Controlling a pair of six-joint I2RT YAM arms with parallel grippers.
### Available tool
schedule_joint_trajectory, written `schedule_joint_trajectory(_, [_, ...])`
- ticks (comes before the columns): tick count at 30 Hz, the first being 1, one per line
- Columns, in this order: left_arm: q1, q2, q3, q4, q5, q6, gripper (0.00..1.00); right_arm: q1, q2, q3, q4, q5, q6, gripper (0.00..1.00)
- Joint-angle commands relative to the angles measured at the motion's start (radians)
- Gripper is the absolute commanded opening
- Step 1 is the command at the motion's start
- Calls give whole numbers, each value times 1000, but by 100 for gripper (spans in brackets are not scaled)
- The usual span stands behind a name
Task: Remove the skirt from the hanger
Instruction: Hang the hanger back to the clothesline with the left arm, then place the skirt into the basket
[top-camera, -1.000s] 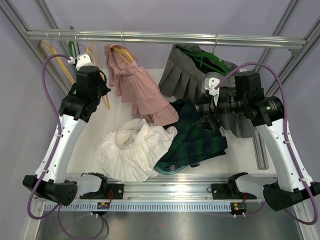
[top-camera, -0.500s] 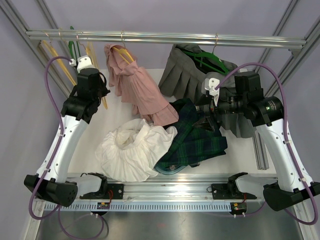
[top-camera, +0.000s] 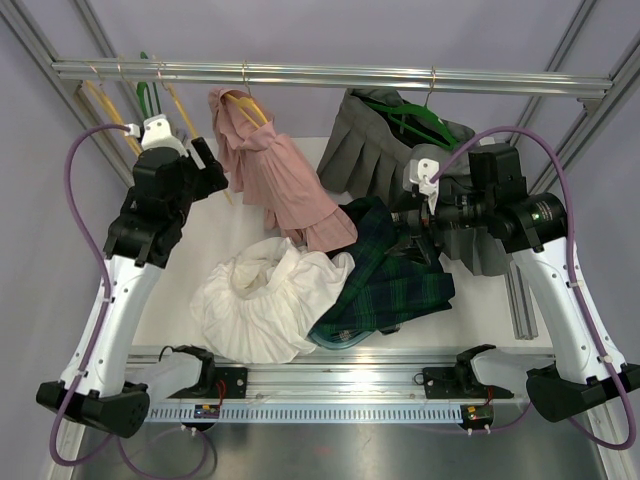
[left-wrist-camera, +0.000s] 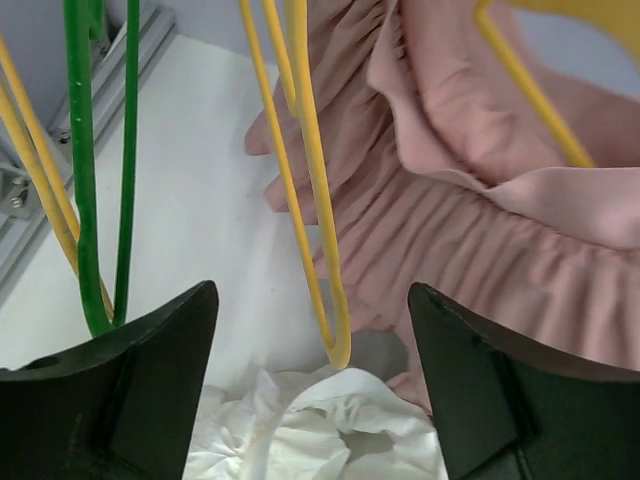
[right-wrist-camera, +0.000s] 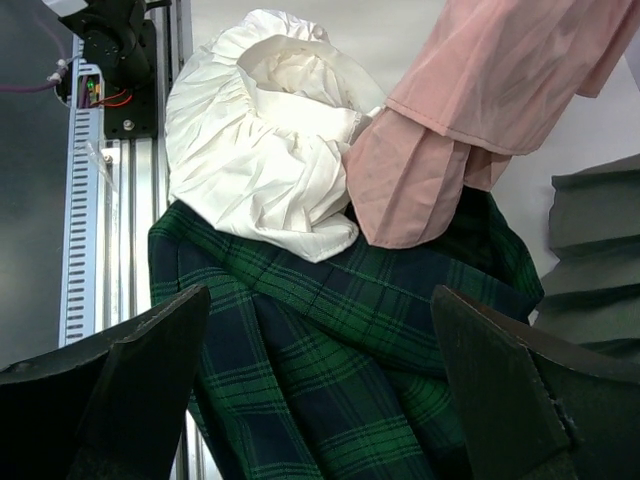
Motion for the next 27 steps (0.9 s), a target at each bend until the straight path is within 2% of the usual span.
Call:
schedule_joint_trajectory(1, [5,-53,60,62,97,4,84,-4,-4,8,-39,-63,-96,99])
schedule_joint_trajectory(3, [5,-59,96,35,155,11,91,-4,-3,3,-91,-101,-153,99])
schedule_joint_trajectory(6, [5,-85,116,8,258,45,98,-2,-4,-20,-197,-170,-359,99])
schedule_joint_trajectory(7, [5,-96,113,2,284,66,99,-4,-4,-26,-235,-189,-503,100])
schedule_joint_trajectory(10, [5,-153,96,-24,393,108,99,-2,17,-47,-382,-232,-759,99])
schedule_joint_trajectory(14, [5,-258,45,-42,467,135,99,22,85,-26,-508,-247,-886,100])
schedule_joint_trajectory(18, [5,-378,1,-94,448,134,99,157,141,14,-477,-151,-856,100])
schedule_joint_trajectory(21, [5,-426,-36,-139,427,120,99,300,161,2,-325,-66,-661,99])
schedule_joint_trajectory(25, [5,-522,-102,-170,398,91,99,476,230,9,-117,66,-515,100])
schedule_joint_trajectory(27, [5,-548,-131,-188,373,82,99,573,293,23,-72,159,-477,99])
